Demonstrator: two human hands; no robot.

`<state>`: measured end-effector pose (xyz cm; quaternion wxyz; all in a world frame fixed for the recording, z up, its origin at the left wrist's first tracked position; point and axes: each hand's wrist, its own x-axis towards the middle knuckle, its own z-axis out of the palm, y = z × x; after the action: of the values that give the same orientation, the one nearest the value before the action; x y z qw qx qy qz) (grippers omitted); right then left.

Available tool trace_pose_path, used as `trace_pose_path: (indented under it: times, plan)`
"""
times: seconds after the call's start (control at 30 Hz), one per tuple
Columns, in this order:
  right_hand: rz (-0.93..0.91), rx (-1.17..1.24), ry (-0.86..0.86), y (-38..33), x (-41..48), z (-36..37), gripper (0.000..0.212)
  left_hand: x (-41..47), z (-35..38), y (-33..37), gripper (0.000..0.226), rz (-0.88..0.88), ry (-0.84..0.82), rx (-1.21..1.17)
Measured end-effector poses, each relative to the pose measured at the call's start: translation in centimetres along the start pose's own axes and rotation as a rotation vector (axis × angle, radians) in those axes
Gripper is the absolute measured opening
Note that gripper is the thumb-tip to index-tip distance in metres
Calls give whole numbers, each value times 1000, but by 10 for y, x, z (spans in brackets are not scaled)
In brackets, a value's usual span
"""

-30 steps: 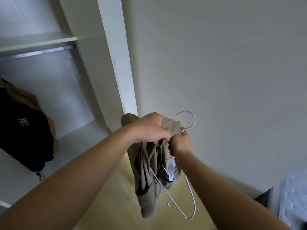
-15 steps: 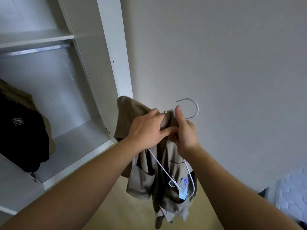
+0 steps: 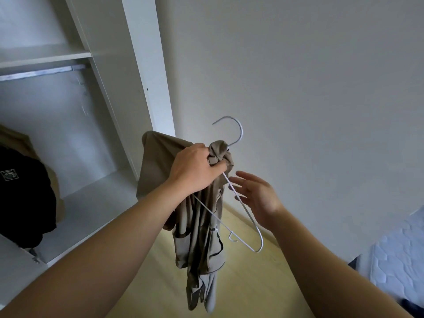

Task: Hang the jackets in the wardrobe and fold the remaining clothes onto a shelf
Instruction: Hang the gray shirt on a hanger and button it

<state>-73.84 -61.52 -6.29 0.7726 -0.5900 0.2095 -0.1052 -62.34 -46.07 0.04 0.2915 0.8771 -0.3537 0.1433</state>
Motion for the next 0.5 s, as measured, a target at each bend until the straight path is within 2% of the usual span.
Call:
trace_pose_path:
  times: [0.1, 0.2, 0.3, 0.43, 0.5]
  plan:
    - [165, -42, 203, 28, 4, -13, 20, 8, -9, 1, 40, -12, 21, -45]
    - [402, -61, 217, 57, 2, -22, 10, 12, -17, 4, 40, -10, 57, -68]
    - [599, -177, 134, 85, -4, -27, 20, 14, -20, 7, 35, -2, 85, -70]
    - [871, -234, -27, 111, -12, -24, 50, 13, -24, 15, 33, 42, 147, -64]
    - [994, -266, -100, 119, -16, -17, 55, 13, -29, 19, 35, 58, 190, -87]
